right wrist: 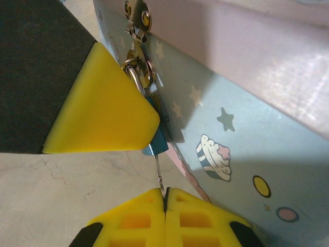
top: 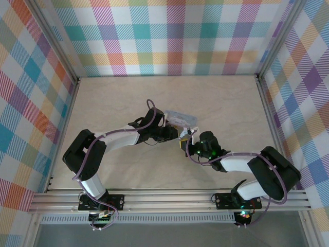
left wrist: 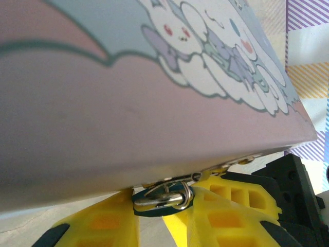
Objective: Unlock the padlock with the key
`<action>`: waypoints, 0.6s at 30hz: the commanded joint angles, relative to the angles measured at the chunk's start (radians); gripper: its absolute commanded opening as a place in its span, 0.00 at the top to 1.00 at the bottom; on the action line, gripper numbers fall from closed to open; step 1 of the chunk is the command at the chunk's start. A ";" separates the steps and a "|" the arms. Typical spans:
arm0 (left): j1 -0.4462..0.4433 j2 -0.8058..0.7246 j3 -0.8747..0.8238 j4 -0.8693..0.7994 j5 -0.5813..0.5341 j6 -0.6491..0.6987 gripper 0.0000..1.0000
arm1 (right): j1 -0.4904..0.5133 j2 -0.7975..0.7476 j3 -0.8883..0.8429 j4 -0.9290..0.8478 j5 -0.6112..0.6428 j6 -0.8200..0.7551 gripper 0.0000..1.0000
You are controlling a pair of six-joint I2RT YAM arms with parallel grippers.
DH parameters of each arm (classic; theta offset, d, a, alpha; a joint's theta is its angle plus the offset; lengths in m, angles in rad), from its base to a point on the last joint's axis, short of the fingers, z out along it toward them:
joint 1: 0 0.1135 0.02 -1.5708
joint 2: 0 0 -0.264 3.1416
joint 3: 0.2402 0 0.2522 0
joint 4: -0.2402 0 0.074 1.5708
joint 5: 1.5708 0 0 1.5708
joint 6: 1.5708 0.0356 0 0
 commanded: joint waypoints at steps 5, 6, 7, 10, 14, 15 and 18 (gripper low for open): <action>0.001 -0.041 0.019 0.024 0.040 -0.002 0.76 | -0.013 0.041 0.012 0.136 -0.025 0.016 1.00; 0.002 -0.041 0.018 0.024 0.040 -0.002 0.76 | -0.017 0.047 0.011 0.148 -0.029 0.018 1.00; 0.001 -0.043 0.018 0.022 0.040 -0.002 0.76 | -0.021 0.052 0.011 0.154 -0.032 0.019 1.00; 0.001 -0.044 0.019 0.020 0.039 0.001 0.76 | -0.030 0.060 0.011 0.159 -0.039 0.016 1.00; 0.001 -0.043 0.018 0.018 0.038 0.003 0.76 | -0.045 0.061 0.011 0.166 -0.049 0.014 1.00; 0.001 -0.043 0.018 0.017 0.038 0.004 0.76 | -0.047 0.064 0.013 0.164 -0.054 0.012 1.00; 0.001 -0.042 0.020 0.019 0.039 0.003 0.76 | -0.055 0.080 0.016 0.172 -0.064 0.011 1.00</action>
